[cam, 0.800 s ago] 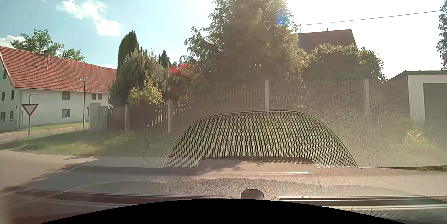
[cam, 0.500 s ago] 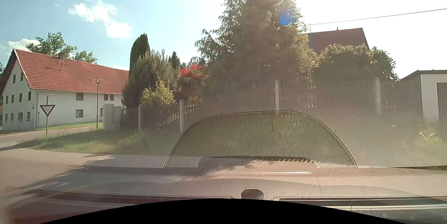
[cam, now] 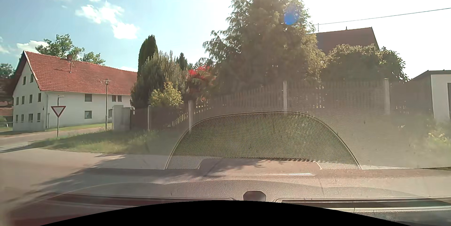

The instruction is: Follow the waypoints while adhering to traffic rules and regulations

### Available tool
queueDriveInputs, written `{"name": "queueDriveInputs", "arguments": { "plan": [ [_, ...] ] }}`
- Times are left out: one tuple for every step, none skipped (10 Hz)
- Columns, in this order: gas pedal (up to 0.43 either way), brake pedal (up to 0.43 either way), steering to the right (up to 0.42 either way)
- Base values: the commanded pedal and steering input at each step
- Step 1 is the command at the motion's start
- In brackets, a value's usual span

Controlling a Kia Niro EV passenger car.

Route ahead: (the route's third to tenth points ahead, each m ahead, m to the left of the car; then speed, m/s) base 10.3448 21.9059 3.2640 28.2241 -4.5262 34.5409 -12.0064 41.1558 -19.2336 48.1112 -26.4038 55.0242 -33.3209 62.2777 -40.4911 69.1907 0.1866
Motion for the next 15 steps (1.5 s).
{"name": "queueDriveInputs", "arguments": {
  "plan": [
    [0.130, 0.006, 0.298],
    [0.138, 0.006, 0.253],
    [0.177, 0.006, 0.187],
    [0.197, 0.006, 0.109],
    [0.209, 0.006, 0.038],
    [0.209, 0.006, -0.015],
    [0.197, 0.006, -0.093],
    [0.177, 0.006, -0.182],
    [0.169, 0.006, -0.249],
    [0.169, 0.006, -0.325],
    [0.157, 0.006, -0.383],
    [0.157, 0.006, -0.421],
    [0.157, 0.006, -0.472],
    [0.157, 0.006, -0.514],
    [0.157, 0.006, -0.546]
  ]
}}
